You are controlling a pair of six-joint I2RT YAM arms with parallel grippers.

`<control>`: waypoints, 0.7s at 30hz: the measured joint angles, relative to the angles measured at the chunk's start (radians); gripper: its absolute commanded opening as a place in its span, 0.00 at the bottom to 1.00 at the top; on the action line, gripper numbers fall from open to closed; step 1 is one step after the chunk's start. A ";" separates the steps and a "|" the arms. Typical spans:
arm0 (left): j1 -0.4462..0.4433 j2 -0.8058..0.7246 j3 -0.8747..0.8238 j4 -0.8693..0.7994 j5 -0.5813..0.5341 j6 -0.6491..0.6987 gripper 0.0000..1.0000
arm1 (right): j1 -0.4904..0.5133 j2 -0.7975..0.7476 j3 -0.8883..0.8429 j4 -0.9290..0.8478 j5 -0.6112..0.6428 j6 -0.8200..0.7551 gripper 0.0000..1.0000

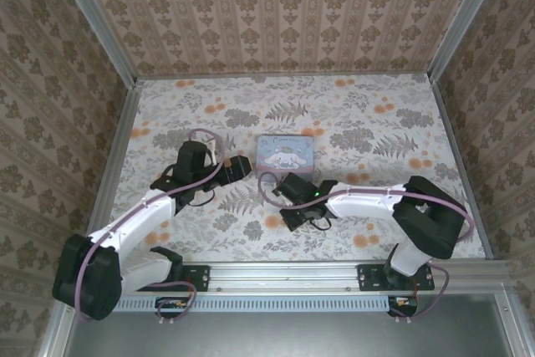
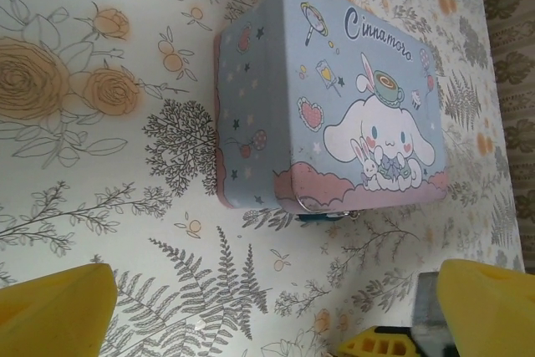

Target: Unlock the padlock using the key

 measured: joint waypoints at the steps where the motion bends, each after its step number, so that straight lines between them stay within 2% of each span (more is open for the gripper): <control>1: -0.004 0.011 0.000 0.008 0.004 -0.008 0.99 | -0.013 -0.021 -0.016 0.018 -0.015 0.019 0.00; 6: -0.058 0.071 0.000 0.053 0.024 -0.043 0.95 | -0.103 -0.161 -0.126 0.182 -0.139 0.130 0.00; 10: -0.120 0.113 0.009 0.076 0.039 -0.056 0.85 | -0.173 -0.237 -0.185 0.291 -0.251 0.196 0.00; 16: -0.180 0.167 0.041 0.154 0.072 -0.076 0.72 | -0.232 -0.262 -0.190 0.376 -0.362 0.235 0.00; 21: -0.188 0.205 0.042 0.264 0.115 -0.108 0.63 | -0.264 -0.262 -0.200 0.438 -0.434 0.263 0.00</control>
